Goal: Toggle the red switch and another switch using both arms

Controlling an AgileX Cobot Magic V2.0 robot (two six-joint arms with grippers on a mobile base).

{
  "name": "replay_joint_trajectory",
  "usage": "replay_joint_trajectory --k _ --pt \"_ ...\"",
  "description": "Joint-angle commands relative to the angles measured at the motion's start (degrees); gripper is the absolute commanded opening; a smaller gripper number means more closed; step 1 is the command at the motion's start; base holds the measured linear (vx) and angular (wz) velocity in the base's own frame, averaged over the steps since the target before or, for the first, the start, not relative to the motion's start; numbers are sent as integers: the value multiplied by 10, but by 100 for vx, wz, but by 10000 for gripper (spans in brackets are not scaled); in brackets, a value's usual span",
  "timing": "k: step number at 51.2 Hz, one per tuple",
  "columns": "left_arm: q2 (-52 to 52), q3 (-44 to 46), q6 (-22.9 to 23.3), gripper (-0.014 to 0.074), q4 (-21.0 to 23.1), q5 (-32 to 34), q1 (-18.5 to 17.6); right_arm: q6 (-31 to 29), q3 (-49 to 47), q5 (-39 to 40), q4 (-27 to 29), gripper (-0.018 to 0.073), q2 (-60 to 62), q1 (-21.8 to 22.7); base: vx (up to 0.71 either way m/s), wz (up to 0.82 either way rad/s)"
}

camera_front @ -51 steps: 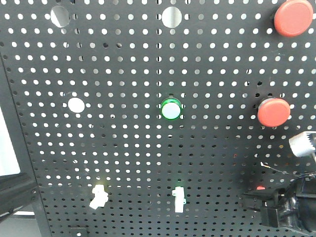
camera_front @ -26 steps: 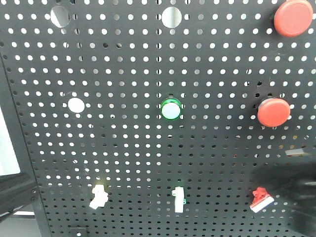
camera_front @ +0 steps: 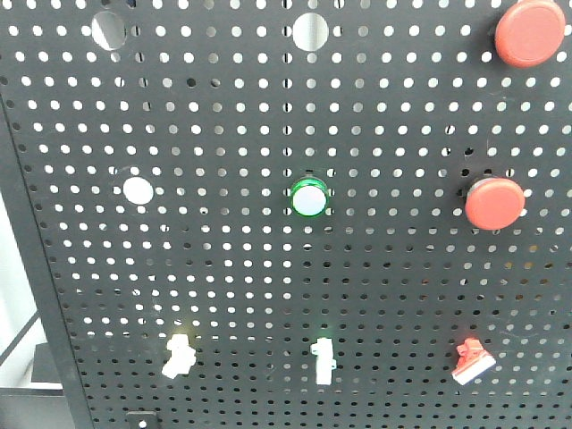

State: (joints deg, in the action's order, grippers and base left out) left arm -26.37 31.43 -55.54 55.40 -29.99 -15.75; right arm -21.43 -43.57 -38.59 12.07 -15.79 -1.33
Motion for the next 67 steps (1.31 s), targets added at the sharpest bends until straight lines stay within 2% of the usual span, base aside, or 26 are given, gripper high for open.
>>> replay_joint_trajectory --k 1,7,18,40,44,48,54,57,58,64,67 --pt "30 -18 4 -6 23 50 1 67 28 58 -65 -6 36 2 0 0" --pt "52 -39 7 -6 23 62 1 83 62 76 -82 -6 71 2 0 0" --pt "53 -50 7 -6 23 0 1 88 103 64 -75 -6 81 2 0 0" --pt "56 -51 6 -6 22 -12 1 88 111 51 -75 -6 82 2 0 0" --pt "77 -51 13 -4 -40 20 11 88 111 50 -75 -6 82 2 0 0" --pt "111 -55 58 -4 -116 49 30 88 111 50 -75 -6 82 2 0 0" --pt "182 -90 172 -3 -260 87 62 88 111 50 -75 -6 82 2 0 0" --pt "217 -120 245 -3 -315 105 71 88 111 50 -75 -6 82 2 0 0" --pt "233 -142 284 -3 -353 113 74 88 111 50 -75 -6 82 2 0 0" --pt "285 -222 443 -3 -447 181 77 88 111 50 -75 -6 82 2 0 0" --pt "278 -261 502 -3 -482 228 77 88 111 49 -75 -6 82 2 0 0"
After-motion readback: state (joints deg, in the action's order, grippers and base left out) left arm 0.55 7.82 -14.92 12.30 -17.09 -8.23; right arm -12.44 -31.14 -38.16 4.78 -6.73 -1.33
